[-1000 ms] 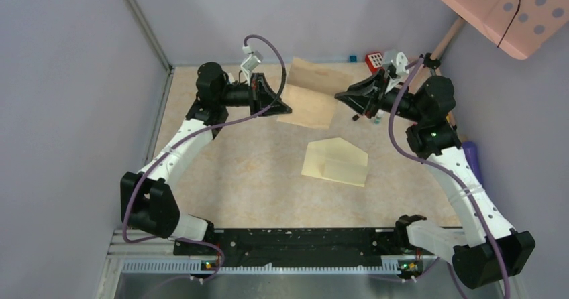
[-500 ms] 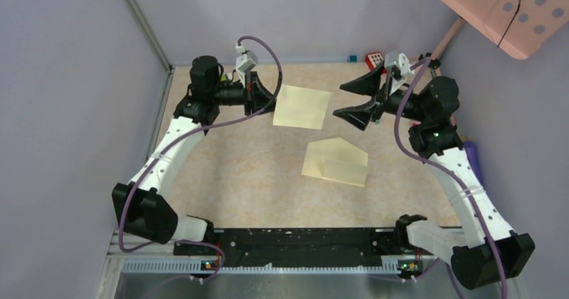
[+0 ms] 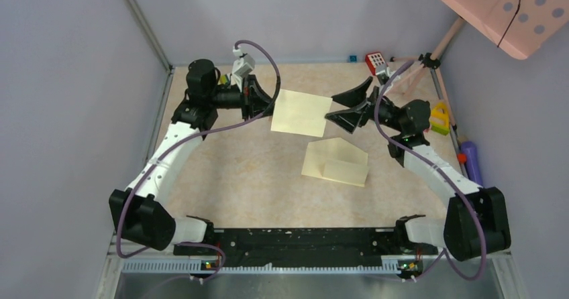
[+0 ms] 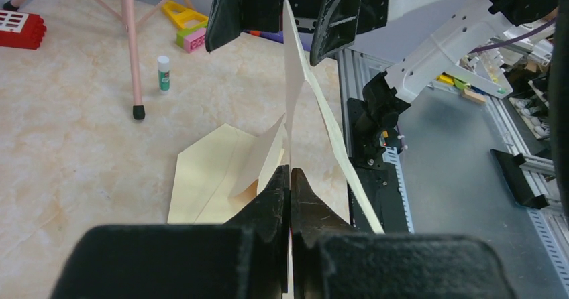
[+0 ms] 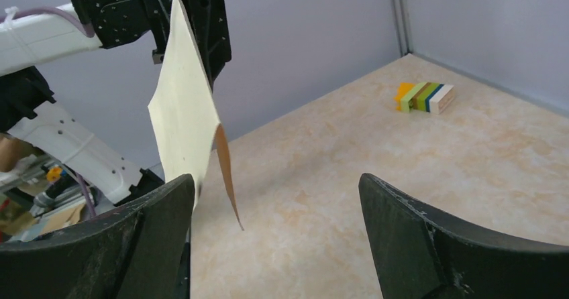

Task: Place the letter into the envelope and seal it
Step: Fold the letter.

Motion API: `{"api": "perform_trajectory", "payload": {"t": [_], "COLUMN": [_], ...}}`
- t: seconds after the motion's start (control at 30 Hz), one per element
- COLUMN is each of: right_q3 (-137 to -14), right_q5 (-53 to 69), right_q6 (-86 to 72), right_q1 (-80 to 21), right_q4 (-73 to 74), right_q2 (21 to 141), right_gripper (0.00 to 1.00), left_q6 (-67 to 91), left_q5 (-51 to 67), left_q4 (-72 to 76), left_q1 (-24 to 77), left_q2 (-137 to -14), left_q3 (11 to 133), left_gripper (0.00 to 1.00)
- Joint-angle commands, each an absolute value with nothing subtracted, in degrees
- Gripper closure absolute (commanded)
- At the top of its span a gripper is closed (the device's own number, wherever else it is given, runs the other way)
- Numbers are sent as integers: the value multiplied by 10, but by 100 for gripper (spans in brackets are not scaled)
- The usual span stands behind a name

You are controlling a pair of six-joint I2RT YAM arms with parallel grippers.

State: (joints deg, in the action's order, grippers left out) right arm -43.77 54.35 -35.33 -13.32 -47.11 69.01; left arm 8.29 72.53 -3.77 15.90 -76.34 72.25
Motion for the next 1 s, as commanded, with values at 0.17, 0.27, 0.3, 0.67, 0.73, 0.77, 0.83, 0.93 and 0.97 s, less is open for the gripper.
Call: {"api": "perform_trajectory", "payload": {"t": [0.17, 0.27, 0.3, 0.67, 0.73, 0.77, 0.83, 0.93, 0.97], "right_q3": [-407, -409, -410, -415, -416, -417, -426, -458, -465], "right_q5": [573, 574, 572, 556, 556, 559, 571, 572, 566], "right_q6": [-500, -478, -465, -485, -485, -483, -452, -337, -299], "right_q1": [-155, -178, -185, -206, -207, -206, -207, -205, -204], "right_q4": [-746, -729, -713, -726, -726, -722, -689, -530, -464], "right_q2": [725, 729, 730, 754, 750, 746, 736, 702, 689], "right_gripper": [8, 9, 10, 86, 100, 100, 100, 100, 100], "left_q6": [197, 233, 244, 301, 302, 301, 291, 267, 274], "left_q5": [737, 736, 737, 739, 740, 739, 738, 738, 739], "left_q4": [130, 169, 183, 266, 270, 271, 259, 212, 210], "left_q1": [160, 160, 160, 160, 160, 160, 156, 119, 99], "left_q2": [-751, -754, -755, -759, -760, -759, -756, -748, -745], "left_q3": [684, 673, 670, 644, 643, 643, 644, 662, 669], "left_gripper": [100, 100, 100, 100, 99, 90, 48, 3, 2]}}
